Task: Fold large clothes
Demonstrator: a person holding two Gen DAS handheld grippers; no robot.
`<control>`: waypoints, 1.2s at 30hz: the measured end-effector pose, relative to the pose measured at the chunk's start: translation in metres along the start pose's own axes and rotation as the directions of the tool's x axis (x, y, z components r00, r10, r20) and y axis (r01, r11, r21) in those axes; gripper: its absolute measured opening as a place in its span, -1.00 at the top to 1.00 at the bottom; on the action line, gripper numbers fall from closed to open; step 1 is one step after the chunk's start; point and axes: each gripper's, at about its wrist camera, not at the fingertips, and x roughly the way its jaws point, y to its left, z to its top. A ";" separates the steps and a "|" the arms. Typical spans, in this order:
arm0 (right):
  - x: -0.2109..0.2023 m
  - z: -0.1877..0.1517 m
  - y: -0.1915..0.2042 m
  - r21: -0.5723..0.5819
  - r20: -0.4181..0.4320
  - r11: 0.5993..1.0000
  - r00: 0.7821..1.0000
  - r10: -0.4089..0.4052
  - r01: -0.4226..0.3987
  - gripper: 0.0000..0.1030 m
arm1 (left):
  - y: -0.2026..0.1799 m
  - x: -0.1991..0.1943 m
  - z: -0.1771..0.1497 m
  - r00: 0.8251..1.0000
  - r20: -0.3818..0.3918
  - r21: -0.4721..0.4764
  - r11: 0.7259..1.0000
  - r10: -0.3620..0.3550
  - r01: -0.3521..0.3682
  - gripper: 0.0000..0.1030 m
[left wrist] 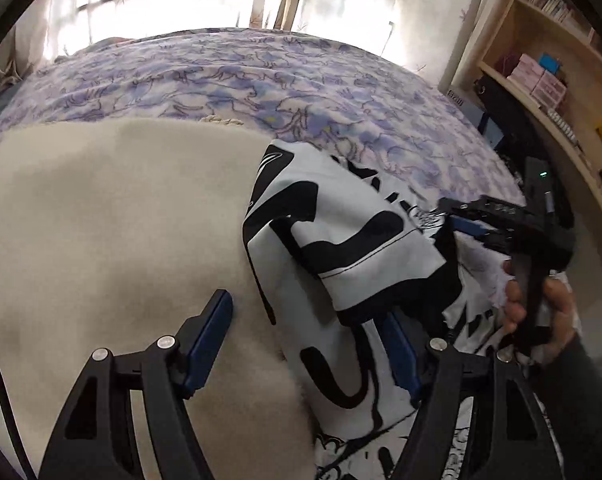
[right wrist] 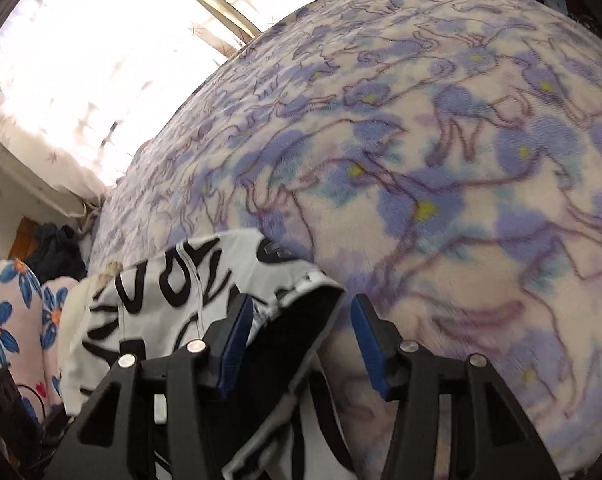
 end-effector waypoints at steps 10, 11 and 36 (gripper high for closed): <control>0.034 -0.008 0.018 -0.120 -0.038 0.991 0.998 -0.058 0.053 0.07 | 0.014 0.016 0.022 0.996 -0.028 -0.159 0.984 -0.088 0.082 -0.75; 0.034 -0.009 0.020 -0.133 -0.042 0.989 0.997 -0.068 0.062 0.30 | 0.012 0.013 0.021 0.994 -0.011 -0.148 0.983 -0.113 0.110 -0.75; -0.008 -0.023 0.030 -0.227 -0.015 0.974 1.000 -0.023 0.019 0.89 | -0.023 0.009 0.019 0.955 0.020 0.067 0.952 0.297 -0.298 0.95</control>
